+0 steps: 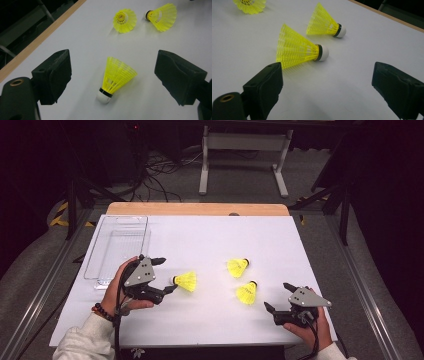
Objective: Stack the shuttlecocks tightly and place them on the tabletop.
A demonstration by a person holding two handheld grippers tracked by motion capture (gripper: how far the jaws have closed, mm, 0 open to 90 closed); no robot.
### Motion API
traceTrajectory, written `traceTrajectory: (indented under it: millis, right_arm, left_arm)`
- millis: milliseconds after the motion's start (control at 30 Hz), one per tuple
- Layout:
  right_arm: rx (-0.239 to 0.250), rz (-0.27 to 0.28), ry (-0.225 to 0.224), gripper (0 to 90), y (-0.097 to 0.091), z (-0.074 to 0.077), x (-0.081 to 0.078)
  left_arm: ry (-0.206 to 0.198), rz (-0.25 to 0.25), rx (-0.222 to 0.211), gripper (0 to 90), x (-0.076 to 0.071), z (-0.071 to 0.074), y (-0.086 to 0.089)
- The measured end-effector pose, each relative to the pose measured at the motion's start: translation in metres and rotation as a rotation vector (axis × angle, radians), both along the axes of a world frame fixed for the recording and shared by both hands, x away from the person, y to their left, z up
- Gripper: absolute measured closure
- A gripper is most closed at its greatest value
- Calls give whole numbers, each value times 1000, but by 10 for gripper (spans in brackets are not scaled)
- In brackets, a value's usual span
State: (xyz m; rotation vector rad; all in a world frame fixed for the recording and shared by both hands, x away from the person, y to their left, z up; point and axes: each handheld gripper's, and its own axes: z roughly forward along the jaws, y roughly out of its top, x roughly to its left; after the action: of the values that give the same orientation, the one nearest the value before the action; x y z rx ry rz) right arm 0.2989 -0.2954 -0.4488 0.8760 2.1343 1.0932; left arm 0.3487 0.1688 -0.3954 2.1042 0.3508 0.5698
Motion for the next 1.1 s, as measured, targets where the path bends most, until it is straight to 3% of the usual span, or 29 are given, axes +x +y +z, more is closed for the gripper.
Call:
traceTrajectory:
  millis: [400,667,733,900,967,1100]
  right_arm:
    - [33,-12,-25,162,4,6,-4]
    - [35,1,-26,153,9,7,-6]
    - [26,-3,-25,153,10,7,-7]
    - [26,6,-32,158,17,8,-9]
    - [22,7,-35,158,20,8,-8]
    - [14,17,-30,158,26,8,-9]
  left_arm:
    - [-36,51,-25,123,-27,-19,22]
    - [-14,88,-92,98,-43,-36,41]
    - [-12,98,-81,91,-46,-39,44]
    - [6,135,-123,86,-54,-51,58]
    - [20,146,-114,81,-58,-54,62]
    - [42,145,-127,76,-62,-59,69]
